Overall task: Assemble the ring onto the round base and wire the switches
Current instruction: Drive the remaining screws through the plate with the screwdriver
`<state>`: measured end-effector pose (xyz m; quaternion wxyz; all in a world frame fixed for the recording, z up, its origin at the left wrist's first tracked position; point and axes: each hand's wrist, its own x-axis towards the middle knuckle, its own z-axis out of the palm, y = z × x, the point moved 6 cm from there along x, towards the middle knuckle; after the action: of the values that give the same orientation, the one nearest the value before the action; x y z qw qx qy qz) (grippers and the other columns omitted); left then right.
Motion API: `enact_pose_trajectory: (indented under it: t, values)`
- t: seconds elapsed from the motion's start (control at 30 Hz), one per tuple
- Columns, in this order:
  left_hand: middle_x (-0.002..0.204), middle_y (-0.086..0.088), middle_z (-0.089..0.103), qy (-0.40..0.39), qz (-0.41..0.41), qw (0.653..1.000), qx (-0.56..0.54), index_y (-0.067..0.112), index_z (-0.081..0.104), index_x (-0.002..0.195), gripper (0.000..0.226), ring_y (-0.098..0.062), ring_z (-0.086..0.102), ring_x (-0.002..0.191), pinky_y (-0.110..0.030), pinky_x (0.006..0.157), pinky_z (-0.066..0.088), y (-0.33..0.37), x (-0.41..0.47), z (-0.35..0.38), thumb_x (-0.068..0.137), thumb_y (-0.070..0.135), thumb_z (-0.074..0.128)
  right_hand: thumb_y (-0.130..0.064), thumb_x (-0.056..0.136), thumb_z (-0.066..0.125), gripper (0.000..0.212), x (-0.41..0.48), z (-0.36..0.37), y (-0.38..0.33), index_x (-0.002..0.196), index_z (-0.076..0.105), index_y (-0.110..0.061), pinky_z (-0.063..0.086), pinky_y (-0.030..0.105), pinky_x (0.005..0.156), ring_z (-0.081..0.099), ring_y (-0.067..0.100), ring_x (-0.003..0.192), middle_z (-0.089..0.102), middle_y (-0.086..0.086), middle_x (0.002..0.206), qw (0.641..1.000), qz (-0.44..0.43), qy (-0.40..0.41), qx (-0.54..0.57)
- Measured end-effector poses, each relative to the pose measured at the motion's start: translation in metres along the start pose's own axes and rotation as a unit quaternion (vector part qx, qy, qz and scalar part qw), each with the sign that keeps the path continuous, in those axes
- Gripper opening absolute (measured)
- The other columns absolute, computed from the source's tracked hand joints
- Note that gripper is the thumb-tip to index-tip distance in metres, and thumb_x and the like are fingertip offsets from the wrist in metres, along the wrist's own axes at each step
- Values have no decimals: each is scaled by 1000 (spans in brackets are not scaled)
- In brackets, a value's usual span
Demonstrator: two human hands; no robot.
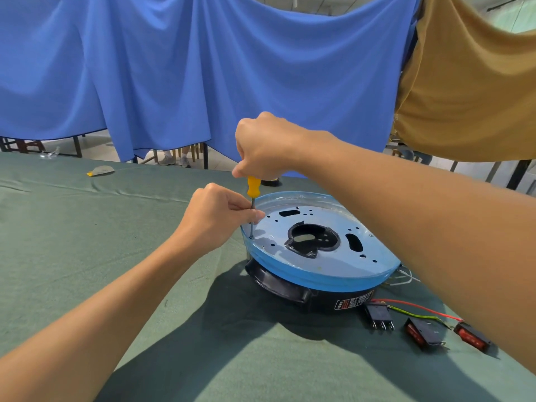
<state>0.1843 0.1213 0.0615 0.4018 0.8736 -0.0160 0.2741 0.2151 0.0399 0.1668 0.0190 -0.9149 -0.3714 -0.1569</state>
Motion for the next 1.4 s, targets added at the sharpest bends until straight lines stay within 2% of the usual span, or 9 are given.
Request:
enact_pose_trajectory:
  t: [0.23,0.43,0.6,0.77,0.87,0.97,1.1,1.23,1.4]
  values:
    - [80,-12,75,-63,29,998,8,21,80,81,16,-40,66,84,-48,77,52,1,0,7,91,23,68,-25,84,69,12,-5,1,-5,87,64,-15,46,24,51,68,26,73,64,8,83,997,-32,-62,31]
    - [72,14,74,-18,9,1000,-5,20,81,84,8,-2,69,70,-20,71,55,2,-1,6,78,24,81,-23,83,68,29,-5,0,0,70,42,-19,38,29,51,49,23,61,43,3,77,1000,8,-16,-2]
    - [73,16,73,-35,16,999,-18,15,80,87,7,4,68,77,-15,73,51,1,-2,7,86,17,74,-26,89,59,26,-4,5,-5,70,43,-19,36,27,50,51,22,61,44,3,76,1000,2,-21,-14]
    - [90,9,77,-89,2,996,-15,16,78,101,16,-28,69,93,-45,88,54,0,-2,14,94,21,65,-19,84,69,15,-8,2,-7,76,56,-17,40,25,49,62,28,72,52,7,79,997,-22,-74,-6]
    - [85,6,77,-34,5,999,-9,18,80,94,11,-1,69,73,-21,72,55,-1,-1,10,84,23,76,-22,87,65,29,-11,1,-3,69,43,-19,32,24,46,54,22,59,43,3,78,998,-1,-52,-32]
    - [66,8,73,6,2,1000,11,22,81,77,6,1,57,53,-17,52,44,-1,-2,6,77,27,82,-18,90,54,27,-11,0,-5,67,39,-20,30,21,45,48,15,48,42,2,77,997,14,-40,-62]
    - [72,9,75,-30,-8,999,-11,21,81,77,8,-14,67,69,-27,69,54,-5,-1,4,82,25,77,-18,87,59,14,-9,0,-15,74,56,-13,40,23,48,58,23,53,56,5,63,996,-19,-76,-31]
    - [86,15,76,-90,-17,995,-42,20,80,85,10,2,68,91,-31,92,53,-6,0,8,89,20,71,-9,83,59,8,-9,-4,-19,80,55,-15,42,27,52,54,27,61,53,6,77,997,-47,-62,-22]
    - [81,15,76,-63,0,997,-54,21,80,89,8,5,68,81,-15,78,52,-3,0,8,82,20,77,-11,85,52,24,-11,-6,-21,69,35,-17,30,27,47,40,18,55,37,3,76,998,-23,-13,-50]
